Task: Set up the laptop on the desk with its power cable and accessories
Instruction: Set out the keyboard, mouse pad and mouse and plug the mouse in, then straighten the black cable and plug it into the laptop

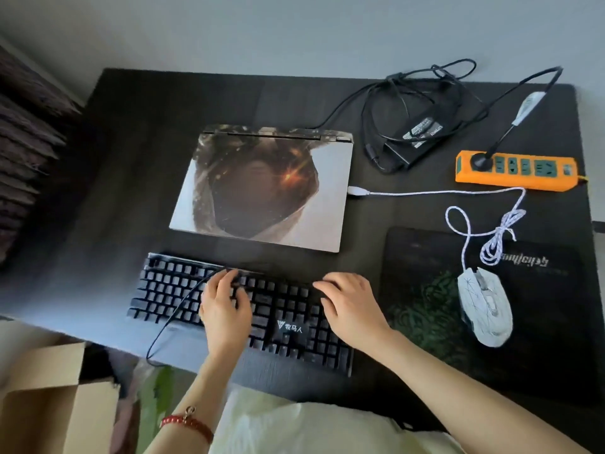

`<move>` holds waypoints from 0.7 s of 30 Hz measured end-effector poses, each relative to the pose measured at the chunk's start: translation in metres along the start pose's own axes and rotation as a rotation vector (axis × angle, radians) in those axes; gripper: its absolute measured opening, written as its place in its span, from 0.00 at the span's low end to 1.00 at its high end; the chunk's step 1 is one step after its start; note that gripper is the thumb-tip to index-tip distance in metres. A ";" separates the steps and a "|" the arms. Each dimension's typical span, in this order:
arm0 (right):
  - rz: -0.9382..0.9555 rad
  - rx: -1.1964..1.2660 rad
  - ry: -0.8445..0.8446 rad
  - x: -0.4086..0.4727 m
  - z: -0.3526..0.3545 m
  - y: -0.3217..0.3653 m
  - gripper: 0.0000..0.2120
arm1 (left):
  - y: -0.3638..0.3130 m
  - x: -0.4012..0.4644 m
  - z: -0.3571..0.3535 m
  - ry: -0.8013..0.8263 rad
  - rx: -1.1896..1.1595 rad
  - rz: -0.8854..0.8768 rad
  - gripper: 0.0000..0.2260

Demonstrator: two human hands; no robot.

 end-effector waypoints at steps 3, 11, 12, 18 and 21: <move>0.055 -0.035 0.040 0.001 -0.012 0.029 0.15 | 0.056 -0.008 0.038 -0.063 0.069 0.157 0.21; 0.147 -0.104 0.051 0.041 -0.076 0.138 0.17 | 0.186 0.023 0.089 0.230 0.412 0.297 0.18; 0.145 -0.119 0.063 0.046 -0.086 0.153 0.18 | 0.196 0.025 0.092 0.286 0.436 0.227 0.13; 0.310 -0.306 0.273 0.079 -0.146 0.239 0.23 | 0.217 0.043 0.136 0.489 -0.136 0.025 0.04; 0.345 -0.331 0.167 0.092 -0.143 0.262 0.13 | 0.215 0.059 0.167 0.473 -0.258 -0.076 0.07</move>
Point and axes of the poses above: each hand's wrist, its own x-axis towards the middle knuckle, its own z-axis out of the back of the hand, y = z × x, the point moved 1 cm from there along x, towards the middle knuckle, and after that the axes turned 1 degree about y, right-handed, at the moved point
